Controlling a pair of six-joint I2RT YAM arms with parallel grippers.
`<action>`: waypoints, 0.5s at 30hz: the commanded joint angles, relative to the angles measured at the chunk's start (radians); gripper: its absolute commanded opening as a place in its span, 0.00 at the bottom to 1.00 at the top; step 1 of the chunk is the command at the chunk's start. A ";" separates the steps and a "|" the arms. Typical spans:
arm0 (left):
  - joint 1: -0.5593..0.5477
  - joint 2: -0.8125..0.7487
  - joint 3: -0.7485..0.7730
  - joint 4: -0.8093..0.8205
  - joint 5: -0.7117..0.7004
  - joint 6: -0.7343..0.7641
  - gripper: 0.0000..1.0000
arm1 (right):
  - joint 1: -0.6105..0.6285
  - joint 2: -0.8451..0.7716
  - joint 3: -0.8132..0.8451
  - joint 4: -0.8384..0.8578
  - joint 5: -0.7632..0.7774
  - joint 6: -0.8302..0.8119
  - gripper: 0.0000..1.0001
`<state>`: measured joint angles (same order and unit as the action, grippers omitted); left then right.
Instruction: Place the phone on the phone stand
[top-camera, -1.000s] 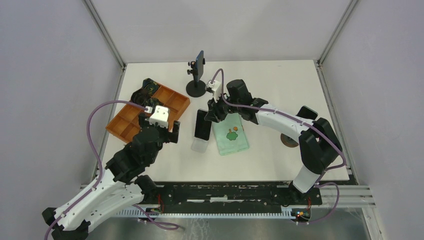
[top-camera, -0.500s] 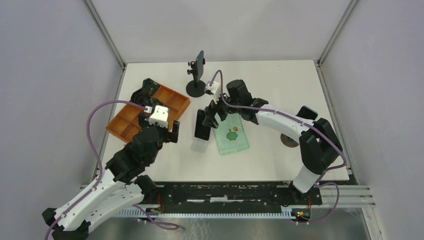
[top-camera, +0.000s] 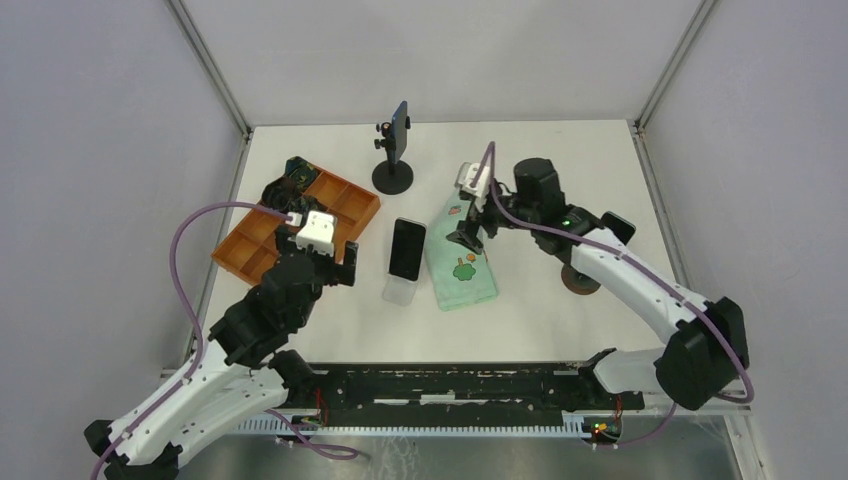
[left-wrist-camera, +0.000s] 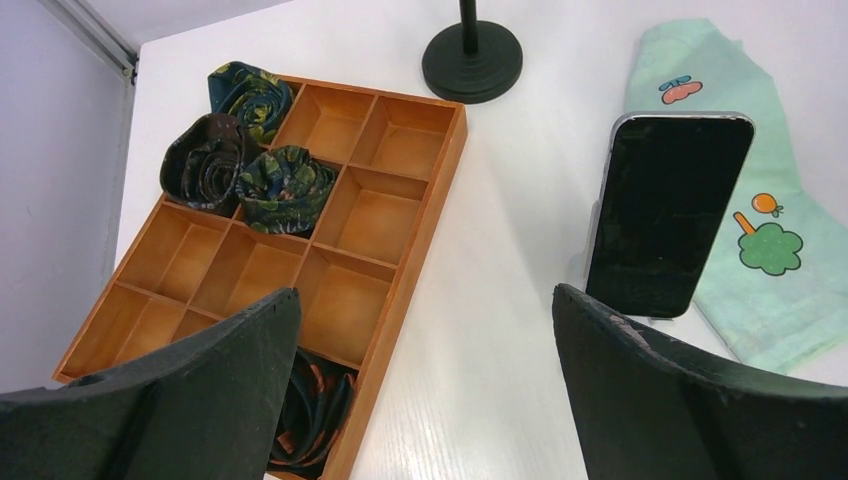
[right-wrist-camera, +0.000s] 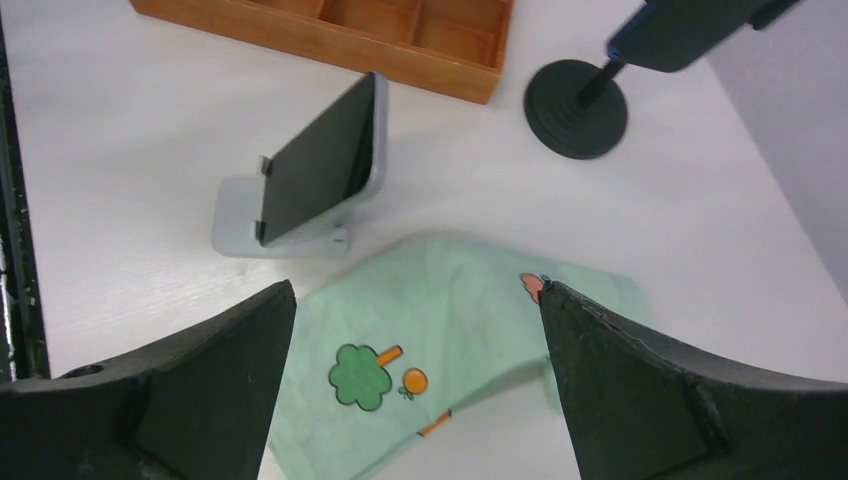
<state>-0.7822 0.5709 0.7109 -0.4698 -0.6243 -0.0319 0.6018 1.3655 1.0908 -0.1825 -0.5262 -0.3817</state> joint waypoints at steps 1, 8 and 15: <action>0.009 -0.022 0.009 0.039 0.047 -0.002 1.00 | -0.162 -0.132 -0.078 0.004 -0.137 -0.056 0.98; 0.009 -0.063 0.088 0.056 0.183 -0.146 1.00 | -0.253 -0.302 -0.017 -0.265 0.033 -0.229 0.98; 0.009 0.014 0.297 0.071 0.392 -0.251 1.00 | -0.270 -0.399 0.152 -0.357 0.259 -0.162 0.98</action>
<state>-0.7799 0.5327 0.8677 -0.4625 -0.3843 -0.1768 0.3447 1.0203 1.1297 -0.4889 -0.4156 -0.5655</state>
